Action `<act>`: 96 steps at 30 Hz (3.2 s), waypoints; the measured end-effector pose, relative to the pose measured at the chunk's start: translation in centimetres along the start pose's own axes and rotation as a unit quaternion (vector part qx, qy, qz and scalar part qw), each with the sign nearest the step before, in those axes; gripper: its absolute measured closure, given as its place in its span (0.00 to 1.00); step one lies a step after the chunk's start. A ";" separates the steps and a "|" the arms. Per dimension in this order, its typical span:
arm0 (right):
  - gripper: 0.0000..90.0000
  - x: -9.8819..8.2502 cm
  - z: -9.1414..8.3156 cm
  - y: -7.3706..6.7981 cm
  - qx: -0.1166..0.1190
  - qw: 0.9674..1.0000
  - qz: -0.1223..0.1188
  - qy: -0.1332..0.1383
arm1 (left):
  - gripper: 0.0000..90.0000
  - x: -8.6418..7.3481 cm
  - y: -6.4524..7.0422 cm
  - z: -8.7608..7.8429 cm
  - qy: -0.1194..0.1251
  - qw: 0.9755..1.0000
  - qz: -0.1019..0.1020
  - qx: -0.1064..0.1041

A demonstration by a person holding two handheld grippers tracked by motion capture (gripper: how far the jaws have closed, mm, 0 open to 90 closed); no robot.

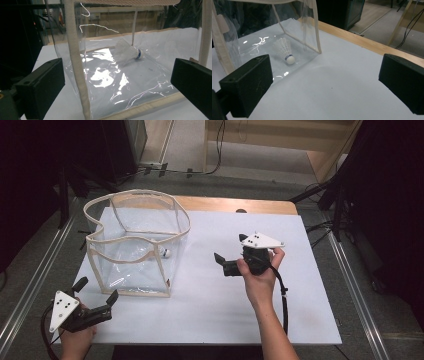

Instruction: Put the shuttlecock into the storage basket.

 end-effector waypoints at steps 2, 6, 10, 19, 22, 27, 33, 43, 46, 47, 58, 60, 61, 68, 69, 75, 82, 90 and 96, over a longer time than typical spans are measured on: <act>0.00 -0.3 -0.3 0.2 -0.003 1.000 0.001 -0.001 | 0.00 0.0 0.0 0.0 0.000 1.000 0.000 0.000; 0.00 -0.8 -0.8 0.6 -0.006 1.000 0.004 -0.001 | 0.00 0.0 0.0 0.0 0.000 1.000 0.000 0.000; 0.00 -1.4 -1.4 1.1 -0.010 1.000 0.007 -0.001 | 0.00 0.0 0.0 0.0 0.000 1.000 0.000 0.000; 0.00 -2.9 -2.9 1.9 -0.012 1.000 0.010 -0.009 | 0.00 0.0 0.0 0.0 -0.001 1.000 0.001 0.000; 0.00 -3.3 -3.4 2.2 -0.015 1.000 0.013 -0.009 | 0.00 0.0 0.0 0.0 -0.001 1.000 0.001 0.000; 0.00 -4.1 -4.0 2.5 -0.017 1.000 0.016 -0.011 | 0.00 0.0 0.0 0.0 -0.002 1.000 0.002 0.001; 0.00 -4.7 -4.8 2.8 -0.021 1.000 0.017 -0.009 | 0.00 0.0 0.1 0.0 -0.002 1.000 0.003 0.000; 0.00 -5.7 -6.5 3.6 -0.031 0.999 0.017 -0.010 | 0.00 0.0 0.1 0.0 -0.004 1.000 0.008 0.002; 0.00 -6.1 -7.0 3.8 -0.031 0.999 0.016 -0.011 | 0.00 0.0 0.1 0.0 -0.004 1.000 0.009 0.003; 0.00 -6.3 -7.2 3.9 -0.032 0.999 0.016 -0.011 | 0.00 0.0 0.1 0.0 -0.005 1.000 0.009 0.003; 0.00 -7.7 -8.9 4.8 -0.042 0.999 0.021 -0.009 | 0.00 -0.1 0.2 0.1 -0.006 1.000 0.010 0.004; 0.00 -7.9 -9.1 4.9 -0.042 0.999 0.021 -0.008 | 0.00 -0.1 0.2 0.1 -0.007 1.000 0.012 0.004; 0.00 -8.1 -9.3 4.9 -0.042 0.999 0.024 -0.009 | 0.00 -0.1 0.2 0.1 -0.007 1.000 0.012 0.004; 0.00 -8.9 -10.1 5.3 -0.050 0.998 0.032 -0.011 | 0.00 -0.1 0.2 0.1 -0.006 1.000 0.012 0.004; 0.00 -9.1 -10.3 5.4 -0.049 0.998 0.031 -0.012 | 0.00 -0.1 0.2 0.1 -0.007 1.000 0.013 0.005; 0.00 -10.1 -11.6 5.8 -0.054 0.998 0.036 -0.014 | 0.00 -0.1 0.2 0.1 -0.010 1.000 0.016 0.007; 0.00 -10.6 -13.1 6.2 -0.060 0.998 0.034 -0.014 | 0.00 -0.1 0.2 0.1 -0.011 1.000 0.016 0.006; 0.00 -11.2 -14.8 7.2 -0.071 0.997 0.035 -0.016 | 0.00 -0.1 0.2 0.2 -0.013 1.000 0.018 0.008; 0.00 -11.5 -16.1 7.9 -0.081 0.996 0.036 -0.016 | 0.00 -0.2 0.3 0.2 -0.013 1.000 0.019 0.009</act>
Point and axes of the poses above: each handheld gripper's, and its own axes: z roughly forward along the jaws, x roughly out of its top, y roughly to its right, the point moved 5 cm from there along z, roughly forward along the jaws, and after that the axes turned 11 degrees about y, right-handed, at the moved point
